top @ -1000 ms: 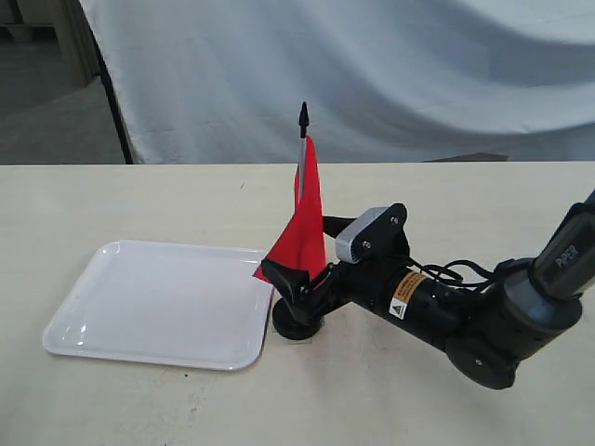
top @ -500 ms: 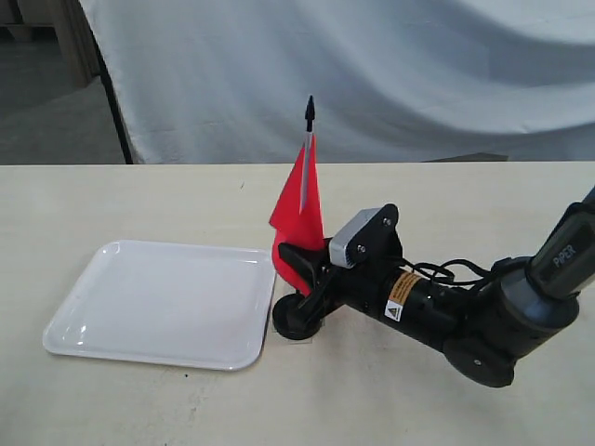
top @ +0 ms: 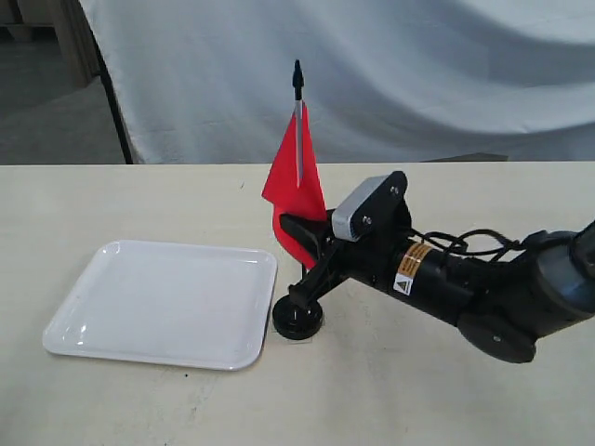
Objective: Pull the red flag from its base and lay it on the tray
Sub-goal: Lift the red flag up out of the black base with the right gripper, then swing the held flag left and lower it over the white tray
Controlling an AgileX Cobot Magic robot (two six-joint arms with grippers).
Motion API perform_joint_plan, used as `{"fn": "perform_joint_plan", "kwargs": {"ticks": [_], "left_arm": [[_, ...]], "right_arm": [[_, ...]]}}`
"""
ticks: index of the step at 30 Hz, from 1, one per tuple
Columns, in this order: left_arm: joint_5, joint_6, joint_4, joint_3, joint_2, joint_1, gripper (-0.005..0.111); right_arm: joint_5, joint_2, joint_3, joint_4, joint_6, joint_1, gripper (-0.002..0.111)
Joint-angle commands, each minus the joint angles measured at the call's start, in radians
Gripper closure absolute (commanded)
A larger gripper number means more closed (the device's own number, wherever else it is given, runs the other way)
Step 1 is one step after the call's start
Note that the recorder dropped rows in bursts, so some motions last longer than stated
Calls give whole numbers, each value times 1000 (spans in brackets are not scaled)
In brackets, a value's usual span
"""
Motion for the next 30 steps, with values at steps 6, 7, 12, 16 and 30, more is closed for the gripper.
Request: {"fn": "perform_joint_plan", "kwargs": {"ticks": [6,7,12,16,30], "left_arm": [[-4,-2,-5,2,-1,-2,105],[-4,-2,-5,2,-1,-2,105],[-4,-2,-5,2,-1,-2,105],[-4,-2,-5,2,-1,-2,105],[-4,-2,-5,2,-1,-2,105]], "right_arm": [[679,-263,-75,11,-12,65,108],[819,-270,-114,24,-12,88,108],[1243,-241,-289,48,-17,197,108],[1526,-173,-431,-65,-6,302,109],[1983,181,-858,-497,65,596,109]]}}
